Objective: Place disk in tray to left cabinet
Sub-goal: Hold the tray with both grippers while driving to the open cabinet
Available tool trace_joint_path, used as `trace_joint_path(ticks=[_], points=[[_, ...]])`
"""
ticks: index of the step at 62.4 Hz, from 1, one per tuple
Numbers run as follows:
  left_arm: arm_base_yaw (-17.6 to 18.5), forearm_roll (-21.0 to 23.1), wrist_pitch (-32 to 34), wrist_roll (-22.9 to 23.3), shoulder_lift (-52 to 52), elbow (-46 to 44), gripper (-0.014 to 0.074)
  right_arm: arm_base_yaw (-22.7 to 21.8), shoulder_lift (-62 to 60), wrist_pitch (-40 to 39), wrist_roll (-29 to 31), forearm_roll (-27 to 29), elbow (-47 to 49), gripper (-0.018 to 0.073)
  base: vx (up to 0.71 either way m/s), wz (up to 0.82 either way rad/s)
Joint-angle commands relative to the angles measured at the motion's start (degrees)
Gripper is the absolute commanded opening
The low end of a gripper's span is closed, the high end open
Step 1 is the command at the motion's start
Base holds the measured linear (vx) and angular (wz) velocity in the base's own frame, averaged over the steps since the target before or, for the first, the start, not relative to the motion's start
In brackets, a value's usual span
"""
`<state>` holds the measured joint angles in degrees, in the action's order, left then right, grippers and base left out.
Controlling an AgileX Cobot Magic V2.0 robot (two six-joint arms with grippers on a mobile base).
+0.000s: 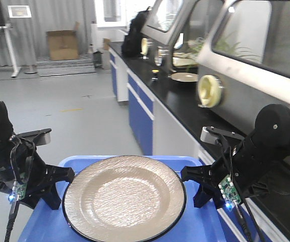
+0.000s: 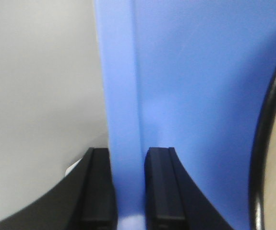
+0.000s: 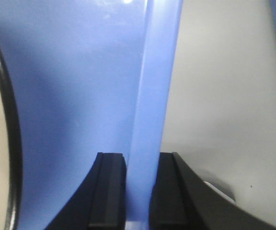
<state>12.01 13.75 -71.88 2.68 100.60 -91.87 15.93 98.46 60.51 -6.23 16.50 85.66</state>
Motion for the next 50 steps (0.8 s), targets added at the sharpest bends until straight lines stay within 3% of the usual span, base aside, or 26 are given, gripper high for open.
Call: trace_joint_path(ticks=[1,50], points=[[0.4,1.9,0.1,0.0,-3.1,-2.1,0.0000,0.0,-3.1,-2.9,0.7,1.7,2.2,-0.0002,0.16,0.43],[0.4,1.9,0.1,0.0,-3.1,-2.1,0.0000,0.0,-3.1,-1.9,0.7,1.7,2.2,-0.0002,0.32,0.33]])
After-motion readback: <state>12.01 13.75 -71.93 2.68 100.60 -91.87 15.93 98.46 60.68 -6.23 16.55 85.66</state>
